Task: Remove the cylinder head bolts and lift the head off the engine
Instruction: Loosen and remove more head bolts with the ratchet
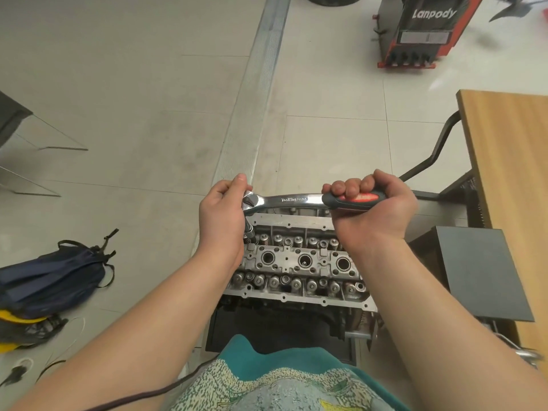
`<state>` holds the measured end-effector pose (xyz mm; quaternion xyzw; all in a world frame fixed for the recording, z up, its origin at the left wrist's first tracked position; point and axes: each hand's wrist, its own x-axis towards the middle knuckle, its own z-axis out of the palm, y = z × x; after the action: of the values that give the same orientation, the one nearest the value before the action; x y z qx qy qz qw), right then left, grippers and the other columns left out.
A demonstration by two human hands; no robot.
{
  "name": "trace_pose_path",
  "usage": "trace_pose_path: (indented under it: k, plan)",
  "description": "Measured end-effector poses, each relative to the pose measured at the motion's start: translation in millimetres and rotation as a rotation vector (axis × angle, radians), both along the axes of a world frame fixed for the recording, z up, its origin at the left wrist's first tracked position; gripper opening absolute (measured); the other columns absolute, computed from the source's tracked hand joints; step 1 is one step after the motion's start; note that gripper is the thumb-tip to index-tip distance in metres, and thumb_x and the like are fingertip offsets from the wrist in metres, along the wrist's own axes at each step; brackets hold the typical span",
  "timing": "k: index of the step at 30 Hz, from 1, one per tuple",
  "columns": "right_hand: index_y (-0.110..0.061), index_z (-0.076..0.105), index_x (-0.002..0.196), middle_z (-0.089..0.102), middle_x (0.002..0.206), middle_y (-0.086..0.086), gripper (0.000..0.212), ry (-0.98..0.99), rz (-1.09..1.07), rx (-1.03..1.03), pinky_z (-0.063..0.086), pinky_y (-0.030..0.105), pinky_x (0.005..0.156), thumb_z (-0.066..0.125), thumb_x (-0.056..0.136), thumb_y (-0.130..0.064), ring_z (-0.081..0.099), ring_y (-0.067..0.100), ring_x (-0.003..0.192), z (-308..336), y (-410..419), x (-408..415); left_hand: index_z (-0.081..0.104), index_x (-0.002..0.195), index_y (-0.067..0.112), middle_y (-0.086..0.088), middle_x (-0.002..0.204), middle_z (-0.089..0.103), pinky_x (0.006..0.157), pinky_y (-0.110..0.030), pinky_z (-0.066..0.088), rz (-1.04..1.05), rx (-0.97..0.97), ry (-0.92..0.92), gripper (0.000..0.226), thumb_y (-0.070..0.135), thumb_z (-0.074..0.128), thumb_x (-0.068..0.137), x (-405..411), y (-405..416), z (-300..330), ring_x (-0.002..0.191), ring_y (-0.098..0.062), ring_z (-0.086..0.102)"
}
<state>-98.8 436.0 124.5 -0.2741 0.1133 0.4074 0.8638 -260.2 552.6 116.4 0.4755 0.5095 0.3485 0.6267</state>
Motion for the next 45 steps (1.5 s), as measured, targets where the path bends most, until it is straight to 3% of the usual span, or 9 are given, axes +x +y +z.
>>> trace_pose_path:
  k: [12, 15, 22, 26, 30, 34, 39, 42, 45]
  plan:
    - [-0.011, 0.049, 0.058, 0.040, 0.057, 0.008, 0.028, 0.010, 0.135, -0.079, 0.055, 0.042, 0.070, 0.054, 0.084, -0.020, 0.048, 0.028, 0.052, 2.1, 39.0, 39.0, 0.066, 0.074, 0.035, 0.011, 0.074, 0.060, 0.070, -0.032, 0.047, -0.064, 0.010, 0.013, 0.029, 0.057, 0.064, 0.092, -7.4, 0.2, -3.3, 0.069, -0.005, 0.056]
    - [-0.011, 0.051, 0.058, 0.042, 0.058, 0.008, 0.027, -0.009, 0.194, -0.146, 0.057, 0.042, 0.071, 0.055, 0.083, -0.018, 0.050, 0.028, 0.052, 5.7, 53.5, 48.0, 0.062, 0.075, 0.037, 0.008, 0.081, 0.065, 0.080, -0.041, 0.049, -0.086, 0.014, 0.006, 0.028, 0.060, 0.062, 0.092, -10.9, -3.2, -4.1, 0.081, -0.017, 0.060]
    - [-0.014, 0.045, 0.071, 0.041, 0.056, 0.000, 0.024, -0.080, 0.298, -0.345, 0.051, 0.027, 0.063, 0.055, 0.092, -0.020, 0.043, 0.023, 0.045, 23.1, 132.7, 56.6, 0.062, 0.109, 0.047, 0.014, 0.111, 0.070, 0.085, -0.035, 0.051, -0.156, 0.007, 0.002, 0.031, 0.065, 0.056, 0.085, -29.4, -18.4, -0.5, 0.103, -0.008, 0.067]
    - [-0.015, 0.047, 0.079, 0.044, 0.057, 0.002, 0.036, -0.425, 0.546, -0.473, 0.051, 0.028, 0.062, 0.067, 0.100, -0.036, 0.048, 0.020, 0.047, 45.9, 217.9, 12.0, 0.052, 0.113, 0.056, 0.020, 0.112, 0.072, 0.086, -0.026, 0.057, -0.205, 0.057, -0.022, 0.038, 0.051, 0.075, 0.084, -50.3, -28.7, -15.5, 0.102, 0.001, 0.071]
    - [-0.009, 0.056, 0.101, 0.058, 0.073, 0.009, 0.019, -0.978, 0.846, -0.638, 0.062, 0.039, 0.066, 0.074, 0.095, -0.012, 0.061, 0.022, 0.057, 51.5, 249.6, -46.4, 0.049, 0.123, 0.050, 0.020, 0.122, 0.070, 0.081, -0.007, 0.050, -0.315, 0.163, 0.119, 0.054, 0.021, 0.082, 0.090, -51.0, -13.7, -27.3, 0.109, 0.008, 0.066]
    - [-0.011, 0.048, 0.131, 0.061, 0.116, 0.013, 0.048, -1.431, 0.805, -0.915, 0.059, 0.045, 0.081, 0.068, 0.088, -0.013, 0.066, 0.030, 0.092, 44.8, 236.1, -45.9, 0.062, 0.111, 0.050, 0.041, 0.097, 0.069, 0.070, 0.004, 0.044, -0.373, 0.288, 0.197, 0.046, 0.019, 0.086, 0.088, -51.3, -1.1, -28.0, 0.096, 0.029, 0.057]
    - [-0.017, 0.052, 0.149, 0.032, 0.162, 0.013, 0.060, -1.768, 0.698, -1.507, 0.032, 0.049, 0.121, 0.055, 0.090, -0.018, 0.031, 0.033, 0.149, 42.4, 159.7, 10.1, 0.068, 0.094, 0.054, 0.041, 0.094, 0.072, 0.072, 0.002, 0.047, -0.341, 0.297, 0.153, 0.046, 0.016, 0.092, 0.081, -58.6, 11.6, -24.6, 0.093, 0.019, 0.066]
    - [-0.022, 0.075, 0.100, 0.071, 0.117, 0.005, 0.025, -2.091, 0.973, -1.606, 0.030, 0.053, 0.121, 0.050, 0.096, -0.027, 0.059, 0.029, 0.123, 45.7, 102.5, 10.5, 0.072, 0.099, 0.052, 0.035, 0.096, 0.076, 0.072, 0.000, 0.049, -0.313, 0.292, 0.124, 0.045, 0.017, 0.093, 0.080, -58.7, 17.9, -23.1, 0.093, 0.016, 0.068]
    - [-0.018, 0.070, 0.084, 0.075, 0.066, 0.000, 0.058, -1.806, 1.194, -1.375, 0.059, 0.039, 0.077, 0.038, 0.103, -0.063, 0.071, 0.019, 0.062, 51.4, 65.6, -20.0, 0.077, 0.101, 0.047, 0.029, 0.095, 0.078, 0.078, -0.009, 0.053, -0.319, 0.290, 0.119, 0.039, 0.021, 0.094, 0.079, -57.9, 22.1, -21.4, 0.091, 0.011, 0.071]
